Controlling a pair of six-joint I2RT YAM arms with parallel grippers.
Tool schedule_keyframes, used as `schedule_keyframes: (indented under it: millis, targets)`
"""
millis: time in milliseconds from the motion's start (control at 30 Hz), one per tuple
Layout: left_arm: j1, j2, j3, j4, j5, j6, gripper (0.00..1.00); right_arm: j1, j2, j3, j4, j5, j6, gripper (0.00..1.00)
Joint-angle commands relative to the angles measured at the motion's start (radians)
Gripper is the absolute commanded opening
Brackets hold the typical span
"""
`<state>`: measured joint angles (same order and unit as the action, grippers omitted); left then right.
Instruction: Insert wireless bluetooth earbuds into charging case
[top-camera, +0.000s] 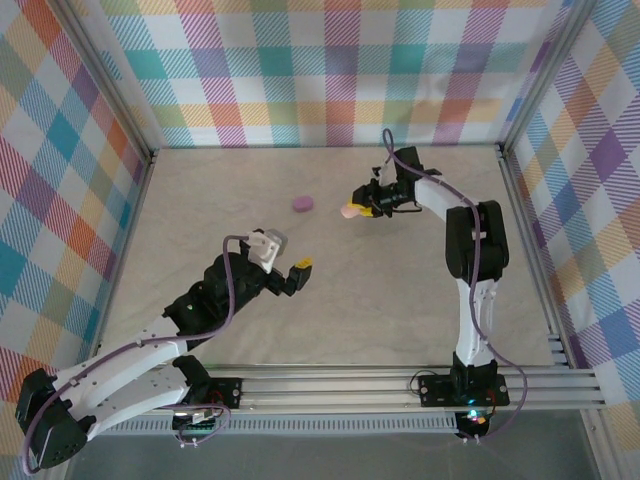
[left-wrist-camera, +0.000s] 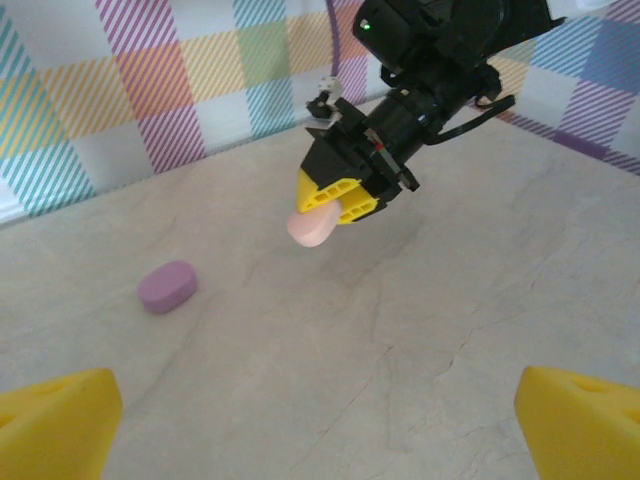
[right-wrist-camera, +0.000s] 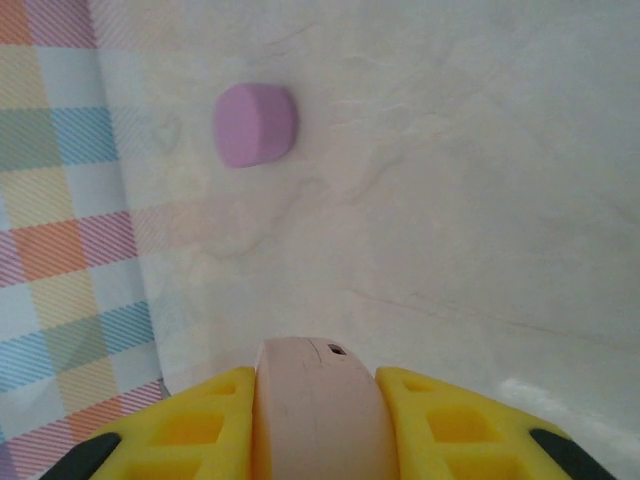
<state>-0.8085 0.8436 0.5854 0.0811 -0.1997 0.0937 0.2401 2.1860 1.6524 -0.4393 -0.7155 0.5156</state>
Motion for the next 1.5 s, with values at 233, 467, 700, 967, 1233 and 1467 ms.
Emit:
schedule_keyframes:
  millis: [233, 467, 700, 967, 1233, 1467]
  targets:
    - [0.076, 0.022, -0.058, 0.002, -0.347, -0.330, 1.00, 0.108, -0.072, -0.190, 0.127, -0.014, 0.068, 0.16]
    - [0.173, 0.041, -0.056, -0.032, -0.252, -0.434, 1.00, 0.148, -0.059, -0.261, 0.164, -0.002, 0.080, 0.17]
    - [0.206, 0.047, -0.055, -0.051, -0.207, -0.448, 1.00, 0.155, -0.073, -0.277, 0.121, 0.035, 0.055, 0.40]
    - [0.225, 0.046, -0.043, -0.079, -0.179, -0.420, 1.00, 0.155, -0.204, -0.314, 0.050, 0.181, 0.008, 1.00]
    - [0.309, 0.071, 0.025, -0.115, -0.100, -0.296, 1.00, 0.141, -0.379, -0.318, -0.031, 0.385, -0.120, 1.00]
    - [0.433, 0.188, 0.123, -0.101, -0.054, -0.203, 1.00, 0.100, -0.557, -0.461, 0.067, 0.631, -0.219, 1.00]
